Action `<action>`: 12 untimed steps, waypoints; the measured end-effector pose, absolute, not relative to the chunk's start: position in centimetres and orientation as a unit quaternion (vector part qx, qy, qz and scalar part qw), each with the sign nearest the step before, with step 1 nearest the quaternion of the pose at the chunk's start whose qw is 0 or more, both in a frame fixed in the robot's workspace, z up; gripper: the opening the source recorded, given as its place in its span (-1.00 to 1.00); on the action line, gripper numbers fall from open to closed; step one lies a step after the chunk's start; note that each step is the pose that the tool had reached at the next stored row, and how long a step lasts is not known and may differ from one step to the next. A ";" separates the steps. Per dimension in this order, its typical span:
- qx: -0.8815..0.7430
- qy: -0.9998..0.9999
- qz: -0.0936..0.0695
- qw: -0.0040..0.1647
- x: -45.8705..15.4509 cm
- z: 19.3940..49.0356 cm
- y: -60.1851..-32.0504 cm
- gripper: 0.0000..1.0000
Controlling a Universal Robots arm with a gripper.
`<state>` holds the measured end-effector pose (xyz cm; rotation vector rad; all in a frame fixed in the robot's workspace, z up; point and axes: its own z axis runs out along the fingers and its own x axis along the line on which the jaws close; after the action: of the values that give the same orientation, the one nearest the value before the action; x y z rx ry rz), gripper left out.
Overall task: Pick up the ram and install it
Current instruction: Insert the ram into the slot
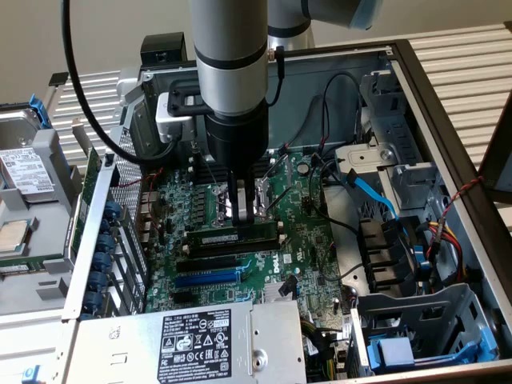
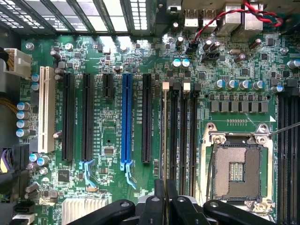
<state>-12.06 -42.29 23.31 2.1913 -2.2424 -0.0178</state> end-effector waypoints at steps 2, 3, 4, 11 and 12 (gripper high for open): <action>0.699 -0.715 -0.006 0.003 -12.1 23.3 -42.3 -0.74; 0.699 -0.715 -0.006 0.003 -12.1 23.3 -42.3 -0.74; 0.699 -0.715 -0.006 0.003 -12.1 23.3 -42.3 -0.74; 0.699 -0.715 -0.006 0.003 -12.1 23.3 -42.2 -0.74; 0.699 -0.715 -0.006 0.003 -12.1 23.3 -42.2 -0.74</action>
<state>-12.06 -42.25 23.31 2.1922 -2.2415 -0.0177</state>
